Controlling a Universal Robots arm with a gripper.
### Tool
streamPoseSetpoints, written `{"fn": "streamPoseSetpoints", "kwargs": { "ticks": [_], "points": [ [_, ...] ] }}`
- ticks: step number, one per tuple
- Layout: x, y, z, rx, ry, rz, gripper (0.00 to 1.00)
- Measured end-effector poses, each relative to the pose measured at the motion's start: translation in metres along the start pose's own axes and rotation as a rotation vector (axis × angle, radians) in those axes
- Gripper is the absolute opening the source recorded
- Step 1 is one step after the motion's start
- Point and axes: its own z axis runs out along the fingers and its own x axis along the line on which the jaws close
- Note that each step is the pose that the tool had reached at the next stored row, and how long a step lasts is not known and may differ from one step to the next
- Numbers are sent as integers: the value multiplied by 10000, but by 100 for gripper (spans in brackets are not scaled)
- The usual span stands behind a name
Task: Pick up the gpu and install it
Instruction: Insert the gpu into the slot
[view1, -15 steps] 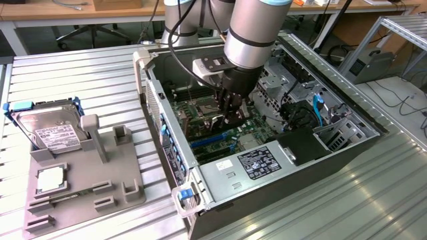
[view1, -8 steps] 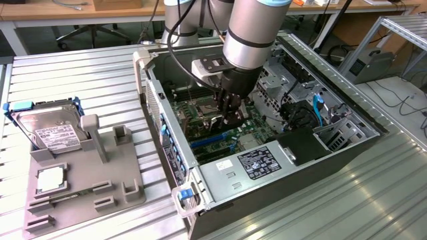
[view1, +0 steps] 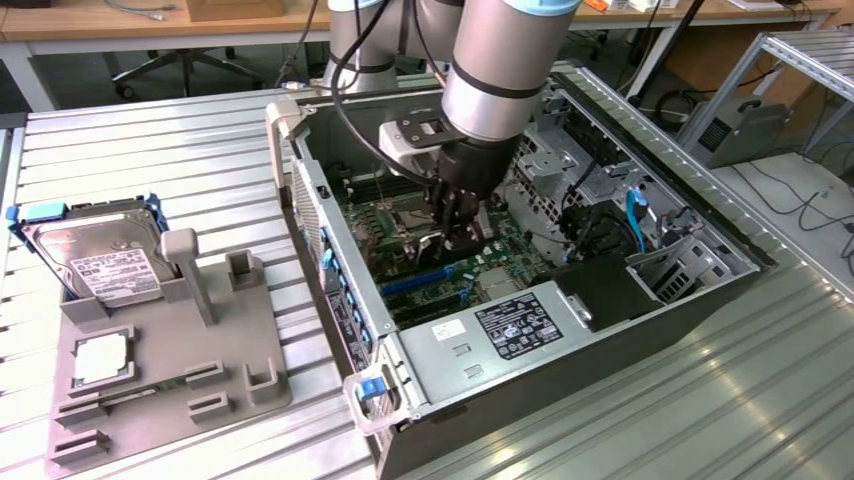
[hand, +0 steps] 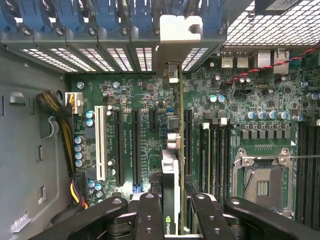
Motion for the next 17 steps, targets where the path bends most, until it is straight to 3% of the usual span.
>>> {"fn": "streamPoseSetpoints", "kwargs": {
  "ticks": [9,13,17],
  "points": [
    [1,46,13,-1,1,0,27],
    [3,45,104,0,-2,0,27],
    [3,45,110,-1,1,1,27]
  ]
}}
